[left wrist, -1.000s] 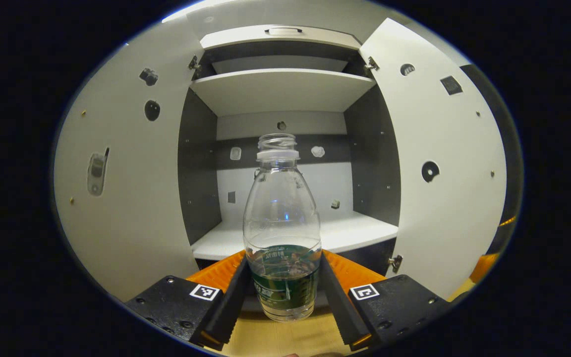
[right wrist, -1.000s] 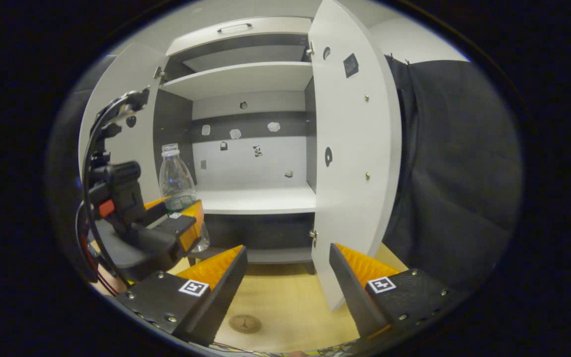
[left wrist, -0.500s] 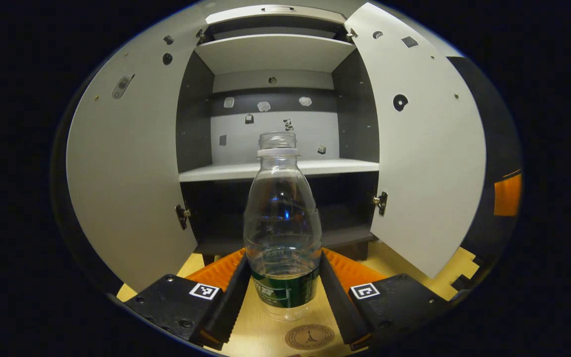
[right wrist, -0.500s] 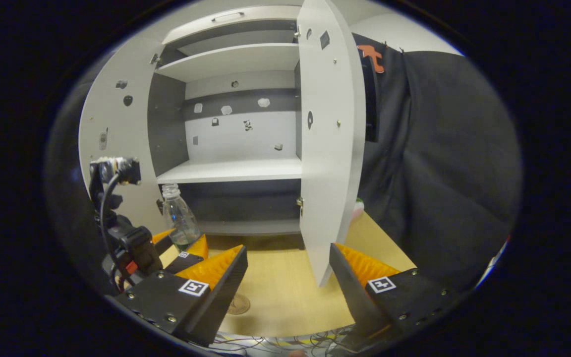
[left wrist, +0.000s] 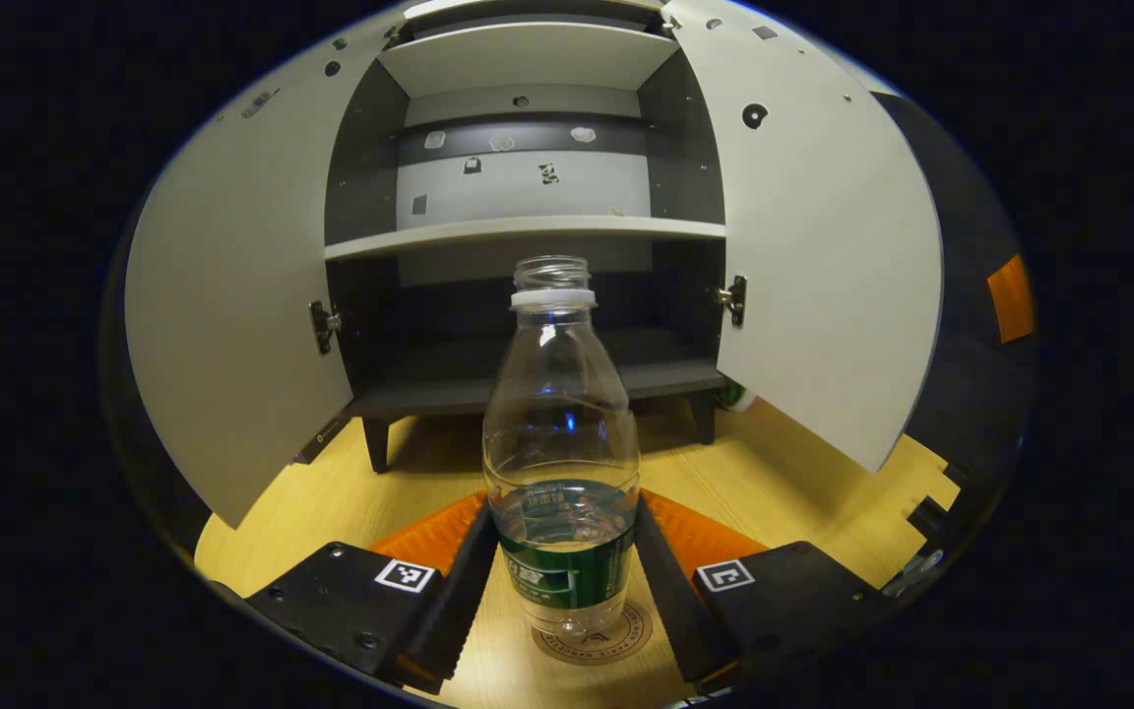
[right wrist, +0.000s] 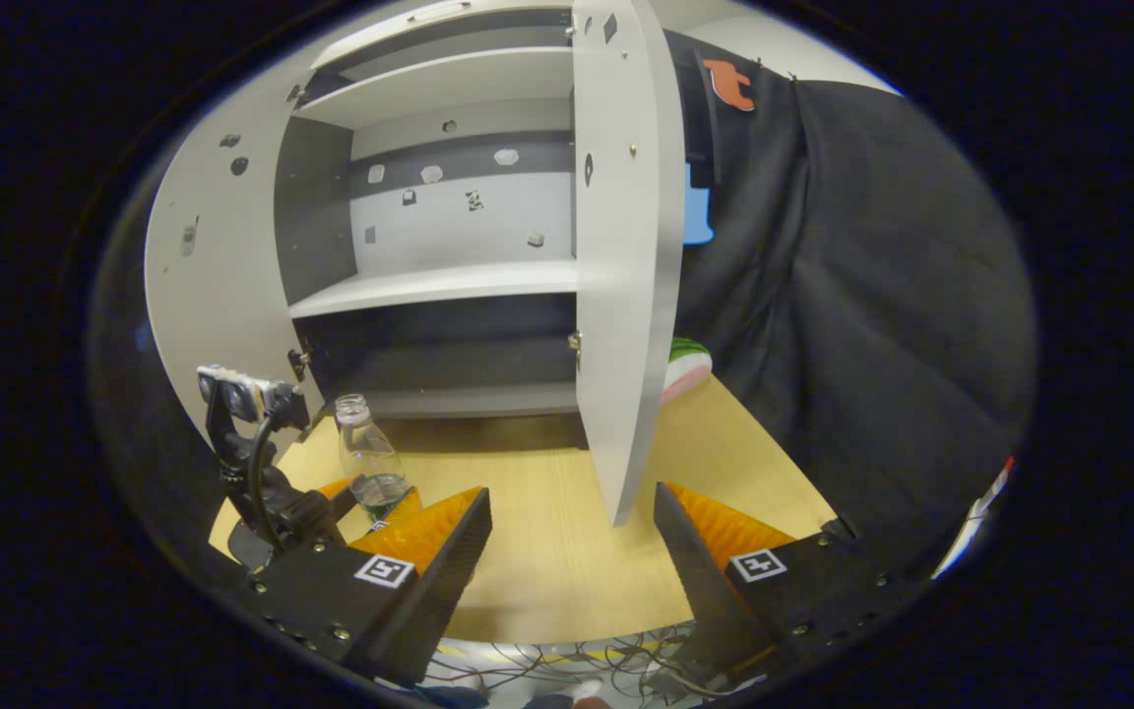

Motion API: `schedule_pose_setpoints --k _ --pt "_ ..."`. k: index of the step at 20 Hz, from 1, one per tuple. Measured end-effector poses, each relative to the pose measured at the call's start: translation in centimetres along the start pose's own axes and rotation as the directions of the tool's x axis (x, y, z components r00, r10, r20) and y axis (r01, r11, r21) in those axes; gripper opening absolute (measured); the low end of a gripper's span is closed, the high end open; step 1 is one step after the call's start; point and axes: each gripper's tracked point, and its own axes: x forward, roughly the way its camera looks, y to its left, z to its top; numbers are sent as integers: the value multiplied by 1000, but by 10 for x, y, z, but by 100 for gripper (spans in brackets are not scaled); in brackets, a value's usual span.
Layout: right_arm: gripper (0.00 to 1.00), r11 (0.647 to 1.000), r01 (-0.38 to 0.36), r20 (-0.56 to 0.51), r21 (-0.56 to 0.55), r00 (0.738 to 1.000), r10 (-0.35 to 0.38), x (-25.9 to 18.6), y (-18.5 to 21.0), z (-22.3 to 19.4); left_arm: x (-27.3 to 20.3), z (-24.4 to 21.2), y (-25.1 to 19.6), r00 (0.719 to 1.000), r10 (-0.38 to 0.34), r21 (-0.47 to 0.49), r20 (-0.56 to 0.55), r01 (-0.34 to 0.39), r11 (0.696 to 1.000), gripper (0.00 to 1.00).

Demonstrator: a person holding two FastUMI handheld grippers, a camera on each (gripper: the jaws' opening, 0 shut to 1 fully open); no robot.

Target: Grasp the bottle in the cabinet with the left hand and place it on the coaster, then close the right door with the right hand and the left door with the left hand.

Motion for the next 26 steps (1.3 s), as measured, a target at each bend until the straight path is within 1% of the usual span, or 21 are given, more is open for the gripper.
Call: schedule_pose_setpoints --k 3,6,8,10,12,14,16,19,23,24,26 --pt "99 1000 -4 -25 -11 1000 4 4 0 -10 5 -23 -8 1000 -12 7 -29 13 1000 82" --pt "100 1000 -11 -44 -14 999 10 8 0 -16 9 -39 -11 999 -13 16 -41 14 1000 82" --pt "100 1000 -11 -52 -20 999 10 8 -2 -18 14 -35 -13 1000 -19 22 -6 19 1000 82" --pt "100 1000 -14 -62 -18 998 13 8 -3 -21 12 -39 -10 1000 0 28 -20 1 1000 82" --pt "100 1000 -15 -70 -9 997 14 9 -5 -24 11 -40 -11 1000 3 11 -29 -2 1000 82" --pt "100 1000 -20 -71 5 997 21 10 -6 -23 5 -46 -12 999 5 24 -46 -4 1000 82" --pt "99 1000 -26 -66 13 997 26 10 -5 -21 -2 -49 -13 999 1 27 -47 0 1000 82" --pt "100 999 -32 -69 16 997 33 9 -4 -23 -12 -54 -12 998 -2 9 -55 2 1000 82" --pt "100 999 -38 -79 38 996 41 6 -2 -28 -13 -57 -12 998 -16 7 -62 16 1000 83" --pt "99 999 -38 -80 37 996 41 4 -7 -32 -13 -55 -11 998 -15 8 -61 16 1000 83" --pt "100 998 -40 -83 38 996 43 1 -7 -34 -14 -52 -13 998 -23 9 -53 23 1000 83"
